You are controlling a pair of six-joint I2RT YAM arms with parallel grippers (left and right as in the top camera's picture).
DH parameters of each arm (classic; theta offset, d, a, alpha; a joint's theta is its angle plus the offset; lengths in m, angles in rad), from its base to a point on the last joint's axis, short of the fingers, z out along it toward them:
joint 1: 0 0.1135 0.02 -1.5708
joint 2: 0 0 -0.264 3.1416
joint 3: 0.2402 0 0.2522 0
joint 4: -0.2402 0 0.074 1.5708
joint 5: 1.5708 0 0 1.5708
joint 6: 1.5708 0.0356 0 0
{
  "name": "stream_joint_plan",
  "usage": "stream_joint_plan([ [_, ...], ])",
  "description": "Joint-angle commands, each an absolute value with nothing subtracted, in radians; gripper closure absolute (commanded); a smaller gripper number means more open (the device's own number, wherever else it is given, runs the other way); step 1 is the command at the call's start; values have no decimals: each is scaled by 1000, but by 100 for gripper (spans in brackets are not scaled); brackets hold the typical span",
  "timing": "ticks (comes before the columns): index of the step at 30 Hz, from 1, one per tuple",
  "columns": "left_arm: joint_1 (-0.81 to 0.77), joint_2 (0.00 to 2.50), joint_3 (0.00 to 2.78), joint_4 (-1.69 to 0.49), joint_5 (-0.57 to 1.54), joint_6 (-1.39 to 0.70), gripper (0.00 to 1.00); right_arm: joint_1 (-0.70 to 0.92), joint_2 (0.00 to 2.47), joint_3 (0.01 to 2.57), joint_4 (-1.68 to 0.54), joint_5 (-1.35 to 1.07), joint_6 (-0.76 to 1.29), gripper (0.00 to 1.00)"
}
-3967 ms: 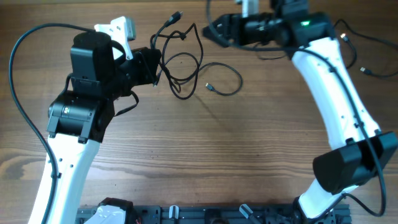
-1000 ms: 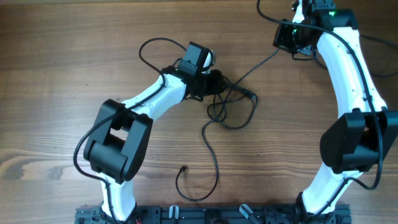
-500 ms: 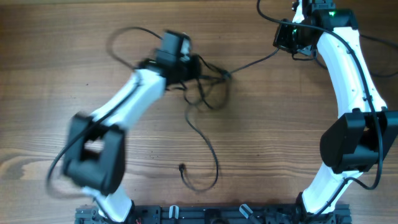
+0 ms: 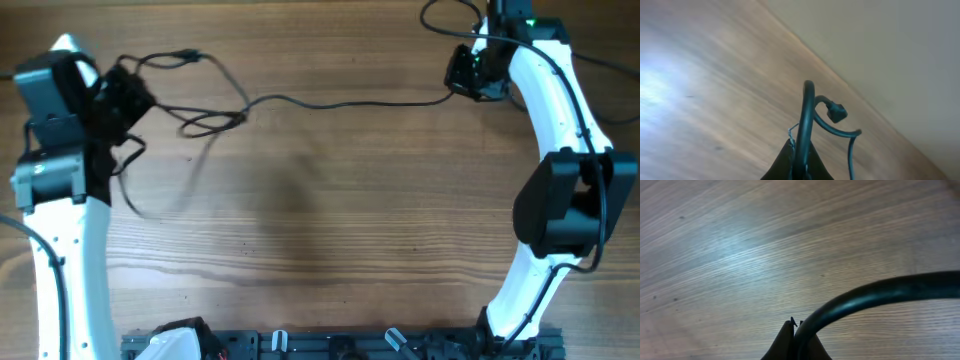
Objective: Untangle cables
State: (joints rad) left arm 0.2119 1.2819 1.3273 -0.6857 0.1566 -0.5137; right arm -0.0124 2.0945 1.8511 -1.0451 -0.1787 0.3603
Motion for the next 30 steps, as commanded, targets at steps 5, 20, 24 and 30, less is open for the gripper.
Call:
stream_joint_plan([
  [5,356,1342,1335,-709,-17,-475,96,-149,2109,1840,-1044,-89,343,96],
  [20,158,1464,1335,-714,467,-403,96,29,2109,1840,-1033,-460,-27,96],
  [24,66,1474,1335,-728,474,-404,96,124,2109,1840,-1010,-397,39,91],
  [30,39,1496,1335,-730,448,-443,96,173,2108,1840,-1014,-393,70,25],
])
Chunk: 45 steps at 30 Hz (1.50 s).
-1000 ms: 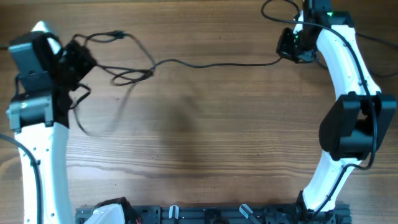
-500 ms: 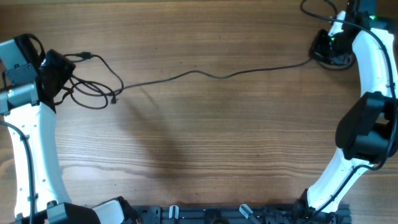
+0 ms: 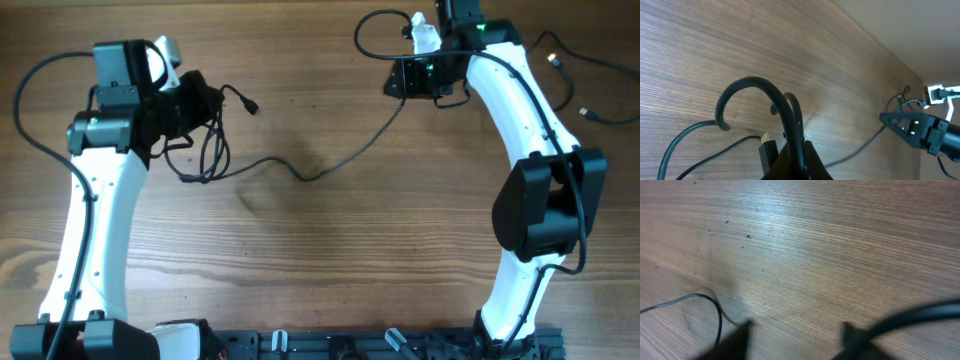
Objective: Untangle cables
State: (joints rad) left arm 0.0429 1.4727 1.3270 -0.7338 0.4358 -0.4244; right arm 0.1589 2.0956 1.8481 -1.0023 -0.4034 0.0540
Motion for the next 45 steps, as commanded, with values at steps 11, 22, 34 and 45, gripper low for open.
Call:
stream_joint_plan([
  [11,39,1556,1335,-714,444,-479,96,310,2074,1853,-1076,-377,281,16],
  [22,36,1556,1335,-715,444,-479,96,473,2122,1714,-710,-340,617,23],
  [34,36,1556,1335,-714,444,-479,96,536,2311,1707,-489,-368,718,29],
  [45,36,1556,1335,-715,444,-479,96,527,2317,1707,-381,-303,628,96],
])
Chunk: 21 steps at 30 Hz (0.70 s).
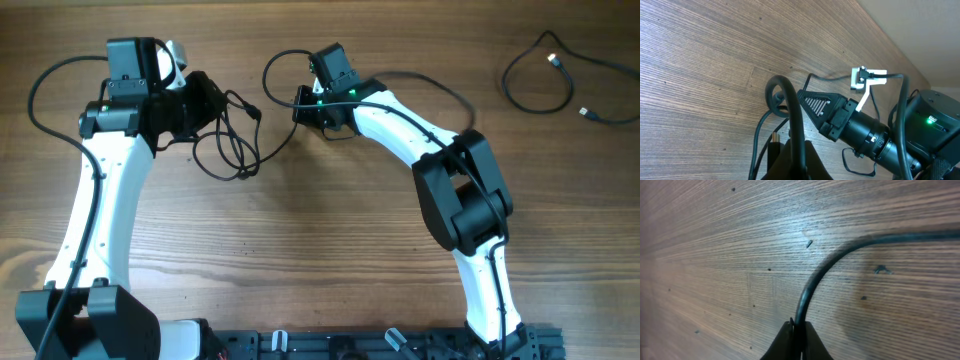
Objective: Untangle cables
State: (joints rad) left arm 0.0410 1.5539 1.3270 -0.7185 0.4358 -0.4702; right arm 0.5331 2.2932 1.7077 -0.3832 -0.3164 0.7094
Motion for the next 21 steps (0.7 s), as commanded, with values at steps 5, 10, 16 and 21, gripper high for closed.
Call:
stream_joint_plan([
  [5,36,1556,1335,-719,435,-479,96,496,2244,1708,-420,-336,493,96],
  [10,36,1556,1333,-763,352,-476,96,447,2052,1727,-501,-353,364,96],
  [16,36,1556,1306,-805,275,-418,96,392,1788,1729,-508,-338,359,96],
  [21,36,1556,1254,-810,146,-419,96,307,1602,1729,-517,-287,340,96],
])
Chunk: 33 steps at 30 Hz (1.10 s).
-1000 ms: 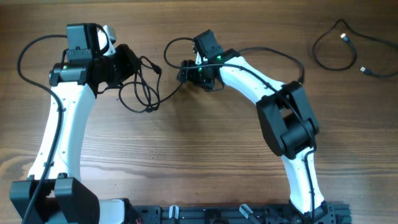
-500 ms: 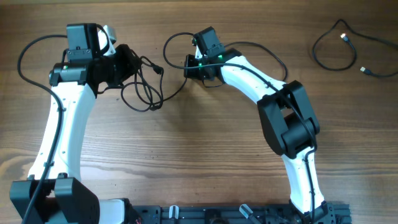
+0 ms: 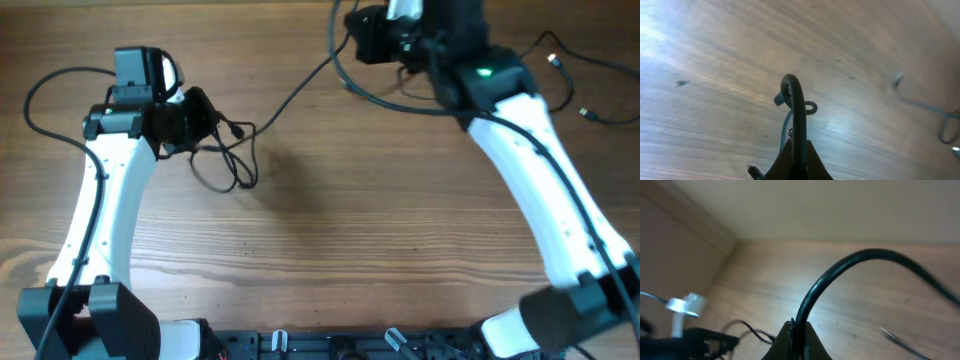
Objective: Untangle cables
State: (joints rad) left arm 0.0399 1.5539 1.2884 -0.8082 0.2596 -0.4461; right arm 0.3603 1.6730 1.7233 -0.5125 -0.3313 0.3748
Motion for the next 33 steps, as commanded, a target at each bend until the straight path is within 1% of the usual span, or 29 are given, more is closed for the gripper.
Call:
stream_joint_plan([
  [1,36,1556,1250,-809,127,-418,96,287,1574,1730,-523,-287,341,96],
  [5,36,1556,1243,-809,80,-419,96,207,1477,1730,-544,-290,343,96],
  [10,36,1556,1243,-808,76,-419,96,163,1394,1730,-543,-290,339,96],
  [14,36,1556,1243,-809,81,-426,96,130,1369,1730,-554,-227,322,96],
  [16,36,1557,1243,-809,101,-426,96,91,1364,1730,-579,-199,345,96],
  [19,36,1556,1243,-809,138,-427,96,-25,1361,1730,-641,-195,403,96],
  [28,35,1556,1243,-808,167,-431,96,-419,1363,1729,-857,-217,475,96],
  [33,34,1556,1243,-809,193,-434,96,-609,1416,1725,-935,-202,469,96],
])
